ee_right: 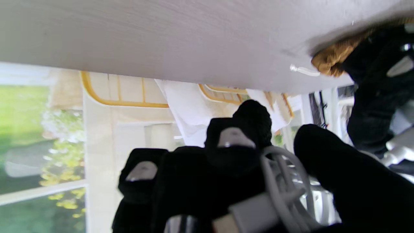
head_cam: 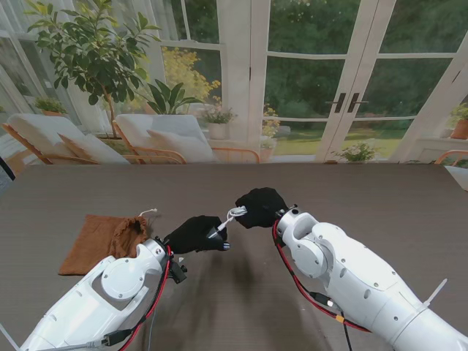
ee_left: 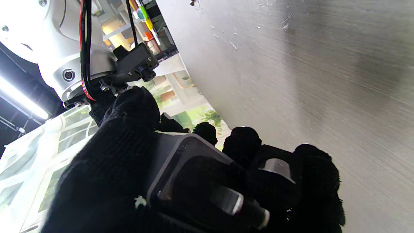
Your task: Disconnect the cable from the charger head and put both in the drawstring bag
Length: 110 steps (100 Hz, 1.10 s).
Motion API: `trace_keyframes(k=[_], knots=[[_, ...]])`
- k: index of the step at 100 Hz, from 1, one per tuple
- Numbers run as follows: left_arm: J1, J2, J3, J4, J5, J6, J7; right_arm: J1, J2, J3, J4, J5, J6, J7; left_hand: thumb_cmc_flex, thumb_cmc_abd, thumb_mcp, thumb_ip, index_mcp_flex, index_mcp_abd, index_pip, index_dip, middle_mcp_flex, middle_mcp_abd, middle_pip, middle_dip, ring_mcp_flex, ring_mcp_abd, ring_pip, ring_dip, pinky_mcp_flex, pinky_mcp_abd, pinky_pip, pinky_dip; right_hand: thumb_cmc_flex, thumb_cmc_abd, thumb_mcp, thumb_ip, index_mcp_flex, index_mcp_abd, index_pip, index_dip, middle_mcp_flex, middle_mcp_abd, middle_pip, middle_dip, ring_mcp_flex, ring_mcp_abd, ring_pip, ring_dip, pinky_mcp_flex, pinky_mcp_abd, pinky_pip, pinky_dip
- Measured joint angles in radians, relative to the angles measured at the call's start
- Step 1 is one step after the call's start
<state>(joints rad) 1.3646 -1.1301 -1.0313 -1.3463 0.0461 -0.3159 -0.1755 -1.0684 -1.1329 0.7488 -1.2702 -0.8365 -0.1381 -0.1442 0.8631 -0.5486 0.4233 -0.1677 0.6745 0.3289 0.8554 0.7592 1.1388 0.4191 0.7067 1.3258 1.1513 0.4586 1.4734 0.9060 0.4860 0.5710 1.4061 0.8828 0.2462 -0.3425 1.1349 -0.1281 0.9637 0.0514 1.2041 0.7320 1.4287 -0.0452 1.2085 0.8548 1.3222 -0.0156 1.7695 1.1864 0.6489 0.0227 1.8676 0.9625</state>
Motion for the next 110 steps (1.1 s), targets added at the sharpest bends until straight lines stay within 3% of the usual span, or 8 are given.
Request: trace_keyframes(k=[27, 35, 51, 59, 67, 84, 102, 110], knots=[[0.007, 0.003, -0.010, -0.010, -0.002, 0.015, -0.016, 0.066, 0.030, -0.037, 0.034, -0.063, -0.120, 0.012, 0.007, 0.000, -0.011, 0.000, 0.000, 0.000, 0.000, -0.007, -0.002, 0.005, 0.000, 0.000, -0.002, 0.007, 0.000, 0.001, -0.010, 0.000, -0.002, 0.001, -0.007, 0.036, -0.029, -0.019, -0.030, -0.038, 0.015, -0.067, -0.011, -0.005, -0.049, -0.001, -0.003, -0.008, -0.008, -0.061, 0.000, -0.007, 0.000, -0.024], [0.009, 0.004, -0.014, -0.013, -0.002, 0.017, -0.022, 0.074, 0.032, -0.044, 0.044, -0.063, -0.143, 0.014, 0.008, 0.000, -0.011, 0.000, 0.000, 0.000, 0.000, -0.007, -0.002, 0.005, 0.000, -0.001, -0.002, 0.008, 0.000, 0.001, -0.010, -0.001, -0.002, 0.001, -0.044, 0.073, -0.050, 0.003, -0.030, -0.054, 0.015, -0.056, -0.012, -0.005, -0.069, -0.001, -0.003, -0.008, -0.008, -0.073, 0.000, -0.007, 0.000, -0.024], [0.012, 0.008, -0.020, -0.018, 0.000, 0.024, -0.032, 0.086, 0.041, -0.057, 0.045, -0.077, -0.157, 0.042, 0.010, 0.000, -0.015, 0.000, 0.000, 0.000, -0.001, -0.010, -0.002, 0.006, 0.000, -0.001, -0.002, 0.009, 0.000, 0.001, -0.010, -0.001, -0.003, 0.001, -0.088, 0.085, -0.097, 0.035, -0.081, -0.083, -0.012, -0.008, -0.012, -0.012, -0.148, -0.006, -0.003, -0.015, -0.022, -0.085, 0.000, -0.012, 0.000, -0.030], [0.013, 0.009, -0.022, -0.021, 0.000, 0.029, -0.036, 0.088, 0.043, -0.059, 0.046, -0.081, -0.160, 0.042, 0.017, 0.000, -0.025, 0.000, 0.000, 0.000, -0.003, -0.010, -0.003, 0.008, -0.001, -0.001, -0.003, 0.011, 0.000, 0.001, -0.010, -0.001, -0.004, 0.001, -0.089, 0.079, -0.098, 0.035, -0.106, -0.096, -0.005, -0.022, -0.013, -0.017, -0.187, -0.004, -0.003, -0.023, -0.030, -0.094, 0.000, -0.021, 0.000, -0.050], [0.013, 0.011, -0.023, -0.023, -0.001, 0.033, -0.040, 0.088, 0.043, -0.059, 0.046, -0.081, -0.162, 0.045, 0.019, 0.000, -0.025, 0.000, 0.000, 0.000, -0.005, -0.011, -0.004, 0.009, -0.001, -0.001, -0.017, 0.014, 0.000, 0.001, -0.017, -0.001, -0.013, 0.002, -0.088, 0.021, -0.096, 0.034, -0.139, -0.106, 0.003, -0.054, -0.013, -0.027, -0.210, 0.004, -0.003, -0.033, -0.035, -0.097, 0.000, -0.031, 0.000, -0.056], [0.011, 0.013, -0.023, -0.023, -0.004, 0.034, -0.050, 0.088, 0.044, -0.058, 0.046, -0.080, -0.172, 0.048, 0.027, 0.001, -0.038, 0.000, -0.001, 0.000, -0.007, -0.011, -0.012, 0.011, -0.003, -0.001, -0.019, 0.018, 0.000, 0.001, -0.022, -0.002, -0.014, 0.002, -0.101, 0.024, -0.121, 0.034, -0.139, -0.106, 0.015, -0.039, -0.013, -0.035, -0.210, 0.028, -0.003, -0.041, -0.035, -0.103, 0.000, -0.040, 0.000, -0.062], [0.006, 0.015, -0.022, -0.020, -0.006, 0.034, -0.059, 0.088, 0.044, -0.069, 0.057, -0.073, -0.184, 0.035, 0.028, 0.002, -0.039, 0.000, -0.002, 0.000, -0.008, -0.012, -0.013, 0.011, -0.003, -0.003, -0.020, 0.019, 0.000, 0.001, -0.023, -0.002, -0.014, 0.002, -0.164, 0.055, -0.237, 0.034, -0.162, -0.124, 0.015, 0.005, -0.013, -0.044, -0.235, 0.040, -0.003, -0.050, -0.038, -0.103, 0.000, -0.049, 0.000, -0.062], [0.006, 0.015, -0.022, -0.021, -0.006, 0.039, -0.062, 0.088, 0.043, -0.072, 0.065, -0.069, -0.191, 0.026, 0.029, 0.003, -0.040, 0.000, -0.002, 0.000, -0.008, -0.013, -0.013, 0.011, -0.003, -0.005, -0.021, 0.019, 0.000, 0.001, -0.024, -0.002, -0.014, 0.002, -0.160, 0.118, -0.254, 0.034, -0.161, -0.134, 0.015, 0.016, -0.013, -0.045, -0.235, 0.053, -0.003, -0.050, -0.039, -0.104, 0.000, -0.049, 0.000, -0.063]])
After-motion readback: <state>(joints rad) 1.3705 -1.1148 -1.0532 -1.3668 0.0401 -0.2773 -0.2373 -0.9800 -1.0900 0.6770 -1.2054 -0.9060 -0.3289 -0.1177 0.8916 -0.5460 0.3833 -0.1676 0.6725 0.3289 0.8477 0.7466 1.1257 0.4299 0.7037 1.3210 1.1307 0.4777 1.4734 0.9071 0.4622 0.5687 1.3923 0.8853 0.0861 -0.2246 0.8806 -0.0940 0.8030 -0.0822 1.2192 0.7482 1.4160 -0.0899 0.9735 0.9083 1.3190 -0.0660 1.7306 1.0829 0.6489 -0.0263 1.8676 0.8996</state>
